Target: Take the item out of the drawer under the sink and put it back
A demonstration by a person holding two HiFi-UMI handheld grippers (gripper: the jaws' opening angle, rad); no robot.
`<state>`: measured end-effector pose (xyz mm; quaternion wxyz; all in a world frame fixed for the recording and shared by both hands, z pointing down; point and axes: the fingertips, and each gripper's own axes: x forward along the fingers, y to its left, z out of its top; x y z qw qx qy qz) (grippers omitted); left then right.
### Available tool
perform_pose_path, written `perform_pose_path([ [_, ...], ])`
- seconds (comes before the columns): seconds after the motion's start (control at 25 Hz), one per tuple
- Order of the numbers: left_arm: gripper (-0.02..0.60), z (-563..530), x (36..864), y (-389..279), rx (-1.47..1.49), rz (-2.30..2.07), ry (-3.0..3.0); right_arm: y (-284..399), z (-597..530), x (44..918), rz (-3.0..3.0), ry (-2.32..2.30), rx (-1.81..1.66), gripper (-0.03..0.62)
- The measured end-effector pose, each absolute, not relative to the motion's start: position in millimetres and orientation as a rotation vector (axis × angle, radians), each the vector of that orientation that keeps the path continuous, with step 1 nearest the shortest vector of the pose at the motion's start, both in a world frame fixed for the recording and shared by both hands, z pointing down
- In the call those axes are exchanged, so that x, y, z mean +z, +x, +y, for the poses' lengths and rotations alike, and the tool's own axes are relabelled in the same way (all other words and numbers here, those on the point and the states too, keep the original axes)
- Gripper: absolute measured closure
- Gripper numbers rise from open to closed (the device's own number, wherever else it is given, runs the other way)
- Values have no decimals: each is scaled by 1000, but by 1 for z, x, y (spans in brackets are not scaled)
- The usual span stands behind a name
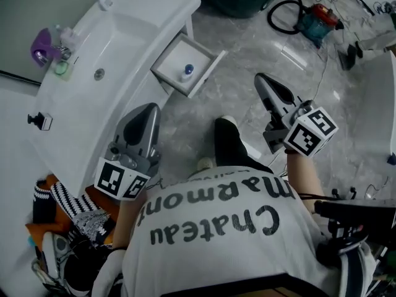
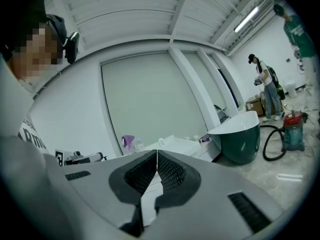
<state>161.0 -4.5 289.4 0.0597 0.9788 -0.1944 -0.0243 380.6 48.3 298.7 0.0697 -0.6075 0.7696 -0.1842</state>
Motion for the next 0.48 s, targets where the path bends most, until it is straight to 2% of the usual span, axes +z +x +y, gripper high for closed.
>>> perform_pose_path([
  [0.48, 574, -73, 319, 220, 16, -819, 2886, 441, -58, 305, 2453, -1660, -615, 582],
])
